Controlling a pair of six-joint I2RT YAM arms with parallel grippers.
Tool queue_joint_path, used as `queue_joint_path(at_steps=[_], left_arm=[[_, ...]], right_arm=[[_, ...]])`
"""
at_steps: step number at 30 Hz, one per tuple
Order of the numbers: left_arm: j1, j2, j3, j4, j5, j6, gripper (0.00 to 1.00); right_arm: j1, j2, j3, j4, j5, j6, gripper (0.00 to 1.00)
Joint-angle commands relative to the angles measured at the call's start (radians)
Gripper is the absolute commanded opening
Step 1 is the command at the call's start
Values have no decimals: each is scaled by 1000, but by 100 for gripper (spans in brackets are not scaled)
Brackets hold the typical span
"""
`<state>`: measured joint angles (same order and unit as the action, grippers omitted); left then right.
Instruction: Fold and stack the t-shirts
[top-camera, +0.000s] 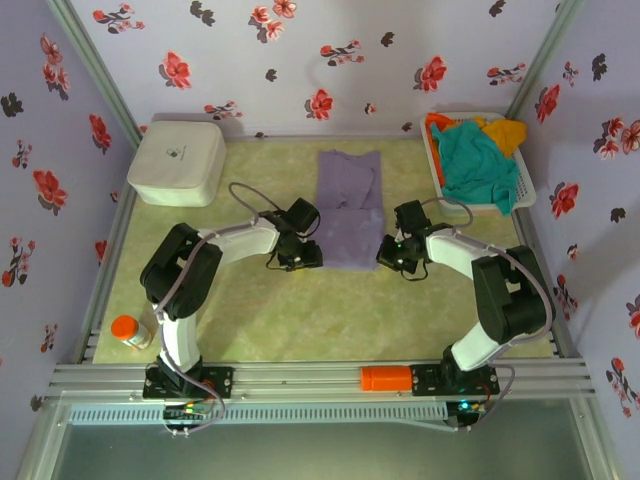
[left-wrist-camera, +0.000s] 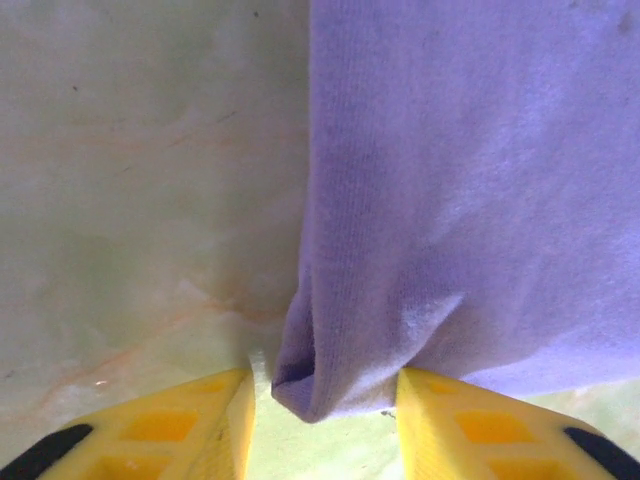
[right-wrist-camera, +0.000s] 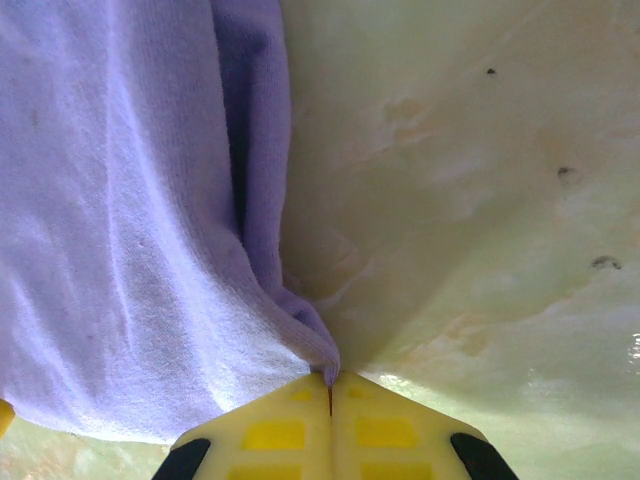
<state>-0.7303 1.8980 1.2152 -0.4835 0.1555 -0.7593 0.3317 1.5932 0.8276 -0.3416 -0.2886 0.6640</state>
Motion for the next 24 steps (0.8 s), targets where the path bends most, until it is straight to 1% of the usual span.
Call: queue_joint_path(at_steps=[1, 3, 5, 15, 17, 20, 24], left_arm=[[-8, 28, 20, 39, -1, 5, 37], [-8, 28, 21, 47, -1, 5, 34], [-8, 31, 28, 52, 0, 3, 30], [-7, 29, 29, 45, -2, -7, 12], [-9, 9, 11, 46, -2, -17, 6], [-16, -48, -39, 58, -5, -43, 0], [-55, -139, -148, 132, -5, -120, 0]], right_arm=[[-6, 4, 12, -17, -3, -9, 0], [-6, 5, 12, -16, -2, -9, 0], [-6, 4, 10, -13, -4, -9, 0], [-7, -2, -2, -15, -3, -10, 0], [-9, -10, -8, -20, -4, -8, 0], [-7, -42, -29, -31, -15, -4, 0], [-2, -113, -79, -69, -24, -12, 0]])
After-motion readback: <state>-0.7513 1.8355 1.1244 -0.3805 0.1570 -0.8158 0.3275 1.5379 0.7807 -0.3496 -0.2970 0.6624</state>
